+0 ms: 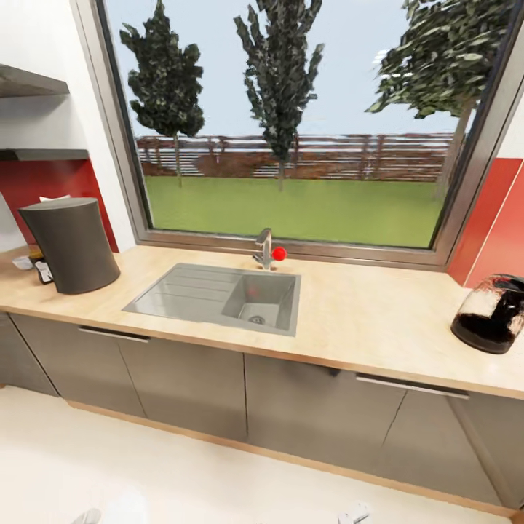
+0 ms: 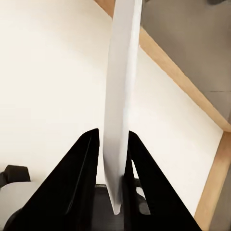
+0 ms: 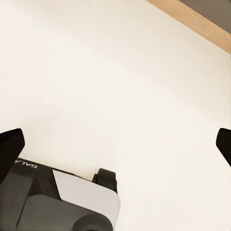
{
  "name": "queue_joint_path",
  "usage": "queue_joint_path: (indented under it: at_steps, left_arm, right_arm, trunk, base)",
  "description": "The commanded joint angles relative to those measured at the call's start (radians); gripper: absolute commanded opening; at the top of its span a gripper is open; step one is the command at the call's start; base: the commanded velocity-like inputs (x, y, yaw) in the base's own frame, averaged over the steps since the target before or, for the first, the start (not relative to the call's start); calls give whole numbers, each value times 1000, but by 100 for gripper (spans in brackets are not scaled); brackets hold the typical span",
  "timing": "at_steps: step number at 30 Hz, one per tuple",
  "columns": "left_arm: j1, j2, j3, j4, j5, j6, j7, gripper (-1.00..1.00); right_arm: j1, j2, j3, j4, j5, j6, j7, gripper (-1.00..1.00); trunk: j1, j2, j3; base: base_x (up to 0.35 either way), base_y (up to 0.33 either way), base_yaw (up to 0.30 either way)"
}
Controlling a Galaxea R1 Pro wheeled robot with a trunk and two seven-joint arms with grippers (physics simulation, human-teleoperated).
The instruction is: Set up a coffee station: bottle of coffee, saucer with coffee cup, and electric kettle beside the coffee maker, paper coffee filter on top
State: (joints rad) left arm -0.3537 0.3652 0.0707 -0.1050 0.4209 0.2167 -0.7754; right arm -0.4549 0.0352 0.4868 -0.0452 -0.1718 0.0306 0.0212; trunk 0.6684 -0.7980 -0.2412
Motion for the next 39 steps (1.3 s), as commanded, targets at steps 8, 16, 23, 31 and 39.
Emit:
queue_joint_path:
  at_steps: [8,16,23,31,39]
  left_arm:
    - [-1,-2,8,1,-3,6,5,-100]
    - [-1,-3,8,1,-2,5,4,-100]
    - [0,-10,8,0,-2,2,4,-100]
    - [0,-23,8,-1,-1,1,3,-100]
    - [0,-23,8,-1,-1,1,2,-100]
  right_arm:
    - [-1,-7,6,-2,-15,1,3,100]
    - [-1,-6,6,-2,-16,2,3,100]
    - [-1,-4,7,-2,-17,2,4,100]
    - [-1,-1,7,-1,-15,3,5,100]
    - [-1,-1,7,0,-15,3,5,100]
  trunk:
    - [0,-1,-9]
    - [0,-1,-17]
    - [0,-1,-25]
    - [0,-1,-33]
    - [0,-1,-41]
  base:
    - [165,165,224]
    - [225,234,225]
    - [249,226,224]
    - [253,226,222]
    - [126,293,221]
